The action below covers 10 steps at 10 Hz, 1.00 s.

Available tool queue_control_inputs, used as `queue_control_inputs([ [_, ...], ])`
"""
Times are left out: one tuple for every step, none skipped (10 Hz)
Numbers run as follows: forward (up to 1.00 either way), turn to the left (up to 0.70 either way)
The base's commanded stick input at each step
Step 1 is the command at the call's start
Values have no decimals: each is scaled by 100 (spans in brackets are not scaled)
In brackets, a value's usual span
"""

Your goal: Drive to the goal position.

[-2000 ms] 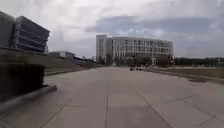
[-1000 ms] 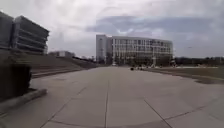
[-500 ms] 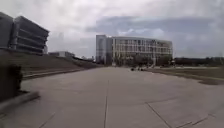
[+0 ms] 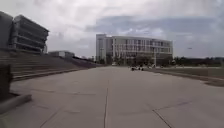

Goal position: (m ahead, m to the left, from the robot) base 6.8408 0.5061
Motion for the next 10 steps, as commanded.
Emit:
queue_control_inputs([
  [62,0],
  [62,0],
  [62,0],
  [62,0],
  [62,0],
  [62,0],
  [62,0],
  [62,0],
  [62,0],
  [62,0],
])
